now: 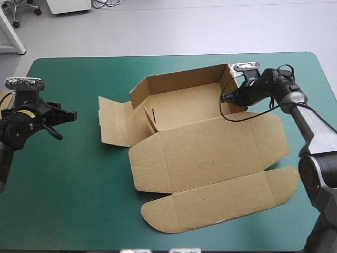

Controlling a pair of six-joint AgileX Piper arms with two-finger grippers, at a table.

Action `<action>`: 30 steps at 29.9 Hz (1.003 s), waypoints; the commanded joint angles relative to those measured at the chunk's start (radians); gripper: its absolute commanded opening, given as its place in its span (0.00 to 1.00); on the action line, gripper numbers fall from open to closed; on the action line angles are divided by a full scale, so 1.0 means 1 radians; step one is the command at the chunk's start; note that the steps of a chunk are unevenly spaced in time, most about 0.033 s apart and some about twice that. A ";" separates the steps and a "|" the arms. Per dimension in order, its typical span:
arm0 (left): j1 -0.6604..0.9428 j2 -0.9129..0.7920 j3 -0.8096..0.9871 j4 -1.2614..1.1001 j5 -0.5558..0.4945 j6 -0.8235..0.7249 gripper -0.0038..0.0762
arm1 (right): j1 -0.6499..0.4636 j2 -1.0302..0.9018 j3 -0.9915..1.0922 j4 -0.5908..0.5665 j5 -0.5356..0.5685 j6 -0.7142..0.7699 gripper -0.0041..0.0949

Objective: Fold the box

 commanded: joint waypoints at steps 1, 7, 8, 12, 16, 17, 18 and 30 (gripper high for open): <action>-0.001 -0.018 -0.029 -0.067 -0.048 0.047 0.33 | -0.021 -0.087 -0.060 0.048 -0.011 0.009 0.04; -0.001 -0.041 -0.029 -0.149 -0.019 0.111 0.33 | -0.095 -0.151 -0.062 0.210 0.028 -0.080 0.04; -0.001 -0.044 -0.029 -0.149 -0.018 0.111 0.33 | -0.110 -0.160 -0.062 0.238 0.033 -0.096 0.04; -0.001 -0.064 -0.029 -0.149 -0.018 0.111 0.33 | -0.185 -0.216 -0.062 0.360 0.053 -0.164 0.04; -0.001 -0.068 -0.029 -0.161 -0.027 0.104 0.33 | -0.247 -0.263 -0.062 0.469 0.089 -0.229 0.04; -0.001 -0.068 -0.029 -0.166 -0.029 0.102 0.33 | -0.257 -0.273 -0.064 0.481 0.097 -0.237 0.04; -0.001 -0.068 -0.029 -0.176 -0.035 0.102 0.33 | -0.269 -0.284 -0.064 0.494 0.107 -0.249 0.04; -0.001 -0.027 -0.029 -0.380 -0.058 0.157 0.28 | -0.402 -0.345 -0.160 0.682 0.325 -0.327 0.04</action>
